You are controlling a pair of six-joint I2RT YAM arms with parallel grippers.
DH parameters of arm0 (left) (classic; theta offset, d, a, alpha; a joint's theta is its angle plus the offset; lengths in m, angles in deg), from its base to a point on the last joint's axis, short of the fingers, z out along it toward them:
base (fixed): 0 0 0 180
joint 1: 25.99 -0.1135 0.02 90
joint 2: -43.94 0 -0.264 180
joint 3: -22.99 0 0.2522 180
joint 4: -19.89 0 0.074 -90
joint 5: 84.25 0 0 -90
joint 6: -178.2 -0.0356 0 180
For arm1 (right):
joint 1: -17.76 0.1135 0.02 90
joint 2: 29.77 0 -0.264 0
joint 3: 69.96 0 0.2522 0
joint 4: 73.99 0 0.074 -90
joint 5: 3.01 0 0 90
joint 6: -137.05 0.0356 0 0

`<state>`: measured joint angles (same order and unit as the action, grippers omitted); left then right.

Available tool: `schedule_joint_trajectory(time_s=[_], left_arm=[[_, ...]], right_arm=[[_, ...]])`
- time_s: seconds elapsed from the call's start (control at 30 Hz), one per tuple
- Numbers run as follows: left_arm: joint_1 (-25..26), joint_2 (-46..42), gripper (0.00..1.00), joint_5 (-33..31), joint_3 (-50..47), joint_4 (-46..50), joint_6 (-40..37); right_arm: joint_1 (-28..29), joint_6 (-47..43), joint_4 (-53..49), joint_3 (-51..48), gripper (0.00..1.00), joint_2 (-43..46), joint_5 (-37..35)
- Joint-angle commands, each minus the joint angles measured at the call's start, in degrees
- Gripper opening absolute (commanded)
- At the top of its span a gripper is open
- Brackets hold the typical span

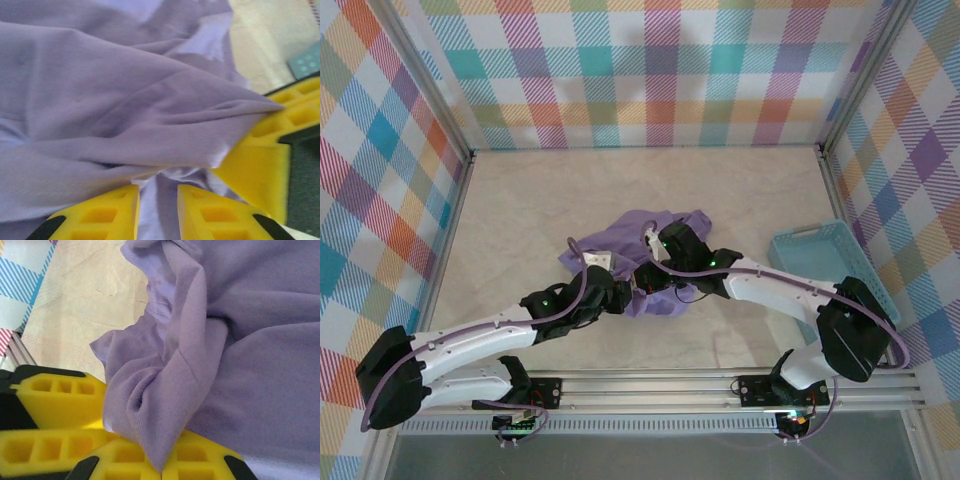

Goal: Fold the inside-out t-shirt

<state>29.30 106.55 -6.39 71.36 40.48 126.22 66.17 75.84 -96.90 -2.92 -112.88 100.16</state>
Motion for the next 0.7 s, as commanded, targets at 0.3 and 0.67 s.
schedule_joint_trajectory(time_s=[0.3, 0.67], left_arm=[[-1.9, 8.5, 0.37, 4.5, -1.0, -13.0, -1.9], [-3.1, 20.1, 0.20, 5.4, 4.6, -12.8, -1.4]], right_arm=[[-1.3, 2.4, 3.2, -3.2, 0.00, 4.3, 1.4], [-9.8, 7.1, 5.4, -10.0, 0.12, -0.9, 0.1]])
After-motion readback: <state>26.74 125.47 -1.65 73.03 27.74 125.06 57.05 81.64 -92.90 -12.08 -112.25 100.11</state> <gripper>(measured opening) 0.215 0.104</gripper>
